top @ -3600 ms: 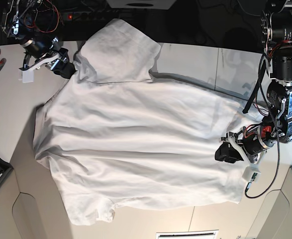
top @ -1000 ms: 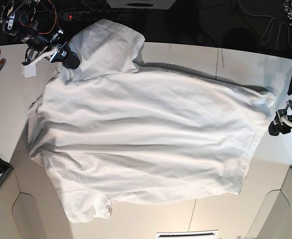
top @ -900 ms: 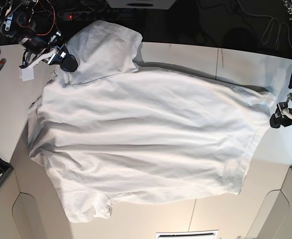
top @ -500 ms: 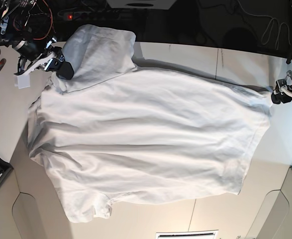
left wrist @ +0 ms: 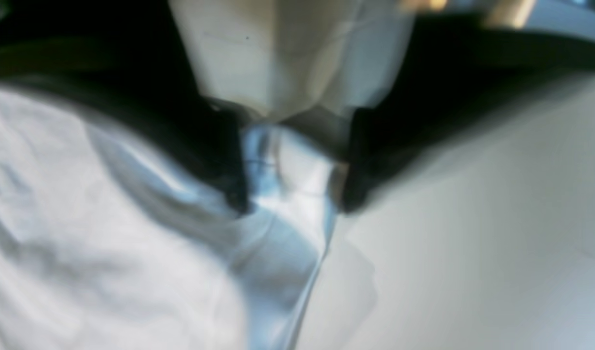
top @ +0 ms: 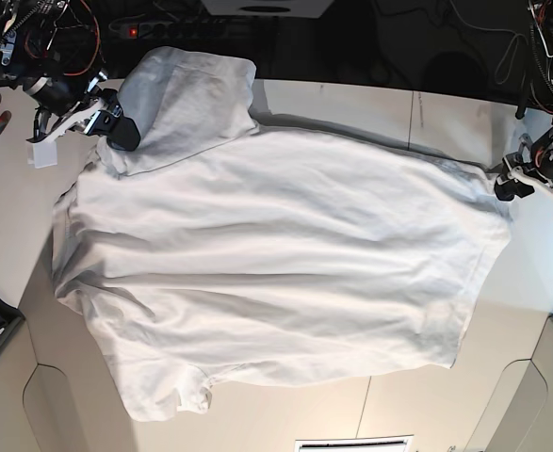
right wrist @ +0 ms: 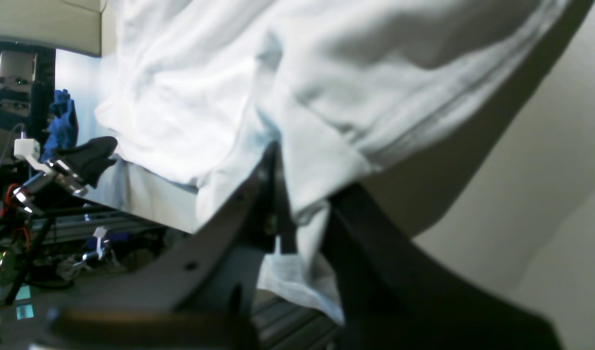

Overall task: Layout the t-shirt on the table in an organized manner, then fold the t-shirt properly
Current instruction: 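Lift the shirt edge with both grippers and fold it over the body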

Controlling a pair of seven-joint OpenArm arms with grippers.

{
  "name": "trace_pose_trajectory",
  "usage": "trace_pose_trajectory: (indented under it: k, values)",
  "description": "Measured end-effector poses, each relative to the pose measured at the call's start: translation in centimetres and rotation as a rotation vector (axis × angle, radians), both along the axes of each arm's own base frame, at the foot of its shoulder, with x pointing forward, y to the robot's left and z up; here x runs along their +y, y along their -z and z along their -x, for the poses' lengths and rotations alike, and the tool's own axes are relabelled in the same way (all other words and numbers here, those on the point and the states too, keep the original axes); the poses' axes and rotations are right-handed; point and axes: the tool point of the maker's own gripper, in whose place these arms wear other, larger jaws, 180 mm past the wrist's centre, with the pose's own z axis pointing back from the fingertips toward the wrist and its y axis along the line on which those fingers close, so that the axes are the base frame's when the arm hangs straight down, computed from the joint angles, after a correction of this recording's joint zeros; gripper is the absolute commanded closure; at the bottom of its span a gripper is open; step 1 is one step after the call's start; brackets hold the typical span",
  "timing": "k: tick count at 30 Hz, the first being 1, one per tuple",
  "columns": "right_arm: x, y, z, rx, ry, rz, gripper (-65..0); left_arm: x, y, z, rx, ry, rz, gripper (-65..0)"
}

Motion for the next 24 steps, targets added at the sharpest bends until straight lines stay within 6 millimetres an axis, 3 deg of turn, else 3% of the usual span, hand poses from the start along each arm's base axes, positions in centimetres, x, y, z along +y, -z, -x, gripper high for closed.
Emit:
trace_pose_trajectory:
  k: [1, 5, 9, 15, 20, 24]
  values:
    - [0.1, 0.1, 0.1, 0.007, -0.006, 0.0, 0.0, -0.1, 0.1, 0.1, 0.006, 0.009, 0.002, 0.0]
    - [0.2, 0.5, 1.2, 0.039, -0.019, 0.0, 0.0, -0.4, -0.8, 0.4, -0.025, 0.002, 0.093, 0.0]
    - [0.2, 0.8, 2.9, 0.067, -0.025, 0.013, 0.0, -1.0, -3.3, 0.3, -0.114, 0.026, 0.239, 0.0]
    - [0.1, -1.8, 4.4, 0.028, -0.073, 0.095, 0.0, 0.4, -6.2, 1.1, -0.213, -0.029, 0.365, 0.0]
    - [0.3, -3.9, 4.9, -0.016, -0.108, 0.154, 0.0, 0.7, -4.8, 4.0, -0.152, -0.046, 0.368, 0.0]
    - [0.4, -3.6, 5.4, 0.016, -0.135, 0.169, 0.0, 0.4, -4.5, 5.5, -0.137, -0.058, 0.401, 0.0]
